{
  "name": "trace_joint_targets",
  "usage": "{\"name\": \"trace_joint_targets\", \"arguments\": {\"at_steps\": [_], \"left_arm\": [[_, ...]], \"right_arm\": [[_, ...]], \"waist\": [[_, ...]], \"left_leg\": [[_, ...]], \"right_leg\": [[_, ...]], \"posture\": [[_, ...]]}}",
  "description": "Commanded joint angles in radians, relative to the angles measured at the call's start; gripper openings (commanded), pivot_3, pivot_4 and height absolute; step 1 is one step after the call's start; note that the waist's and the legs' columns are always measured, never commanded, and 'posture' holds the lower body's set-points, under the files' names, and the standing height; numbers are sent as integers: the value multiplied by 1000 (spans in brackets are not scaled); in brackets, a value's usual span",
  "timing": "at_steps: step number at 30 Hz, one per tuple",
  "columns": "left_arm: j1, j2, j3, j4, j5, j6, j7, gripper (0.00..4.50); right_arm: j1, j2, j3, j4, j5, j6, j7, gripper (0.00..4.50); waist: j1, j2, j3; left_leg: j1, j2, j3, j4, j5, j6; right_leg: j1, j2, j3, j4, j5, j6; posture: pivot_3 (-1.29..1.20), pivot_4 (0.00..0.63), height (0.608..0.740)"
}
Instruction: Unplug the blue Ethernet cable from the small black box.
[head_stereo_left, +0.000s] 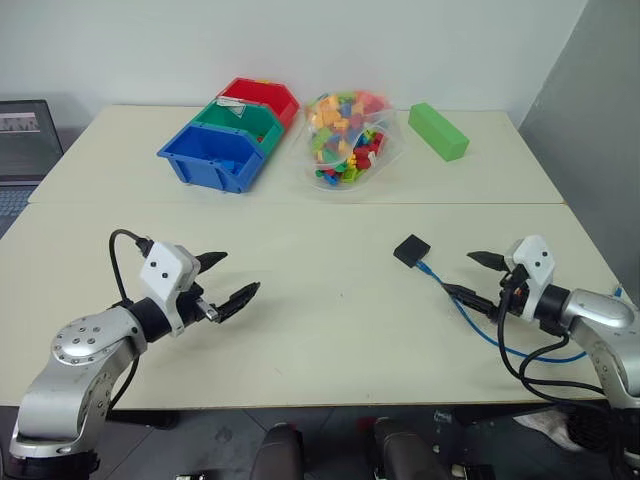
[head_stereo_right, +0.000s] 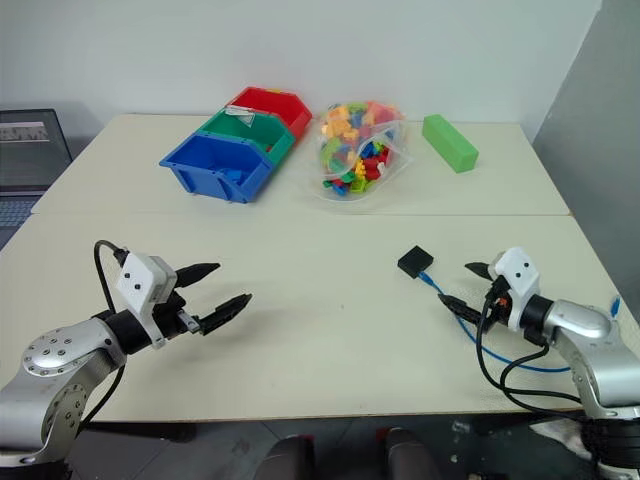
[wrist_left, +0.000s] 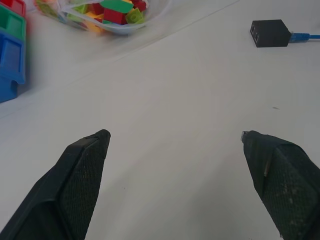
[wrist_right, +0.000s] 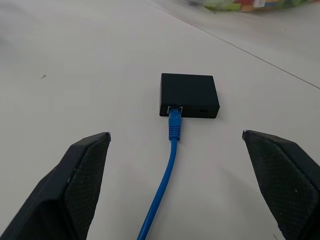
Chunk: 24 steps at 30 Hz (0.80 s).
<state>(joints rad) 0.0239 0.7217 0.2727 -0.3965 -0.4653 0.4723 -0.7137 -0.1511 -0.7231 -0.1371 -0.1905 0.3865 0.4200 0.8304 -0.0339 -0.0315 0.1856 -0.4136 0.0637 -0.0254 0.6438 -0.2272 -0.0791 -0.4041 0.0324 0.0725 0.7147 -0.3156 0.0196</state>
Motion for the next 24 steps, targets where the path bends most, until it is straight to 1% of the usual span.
{"name": "trace_joint_targets", "arguments": {"at_steps": [1,15,24], "left_arm": [[13,1,14,-56,-20,-8,-12,4500],[27,10,8,-88,-23,43,-5,4500],[19,6,2,-76,-17,33,-25,4500]], "right_arm": [[-17,-11,-36,-16,21,-11,12,4483],[-19,-6,-24,-15,16,-10,9,4483],[-23,3,-25,-37,40,23,-6,4483]], "waist": [[0,0,0],[0,0,0],[0,0,0]], "left_leg": [[0,0,0,0,0,0],[0,0,0,0,0,0],[0,0,0,0,0,0]], "right_leg": [[0,0,0,0,0,0],[0,0,0,0,0,0],[0,0,0,0,0,0]], "posture": [[0,150,740],[0,150,740],[0,150,740]]}}
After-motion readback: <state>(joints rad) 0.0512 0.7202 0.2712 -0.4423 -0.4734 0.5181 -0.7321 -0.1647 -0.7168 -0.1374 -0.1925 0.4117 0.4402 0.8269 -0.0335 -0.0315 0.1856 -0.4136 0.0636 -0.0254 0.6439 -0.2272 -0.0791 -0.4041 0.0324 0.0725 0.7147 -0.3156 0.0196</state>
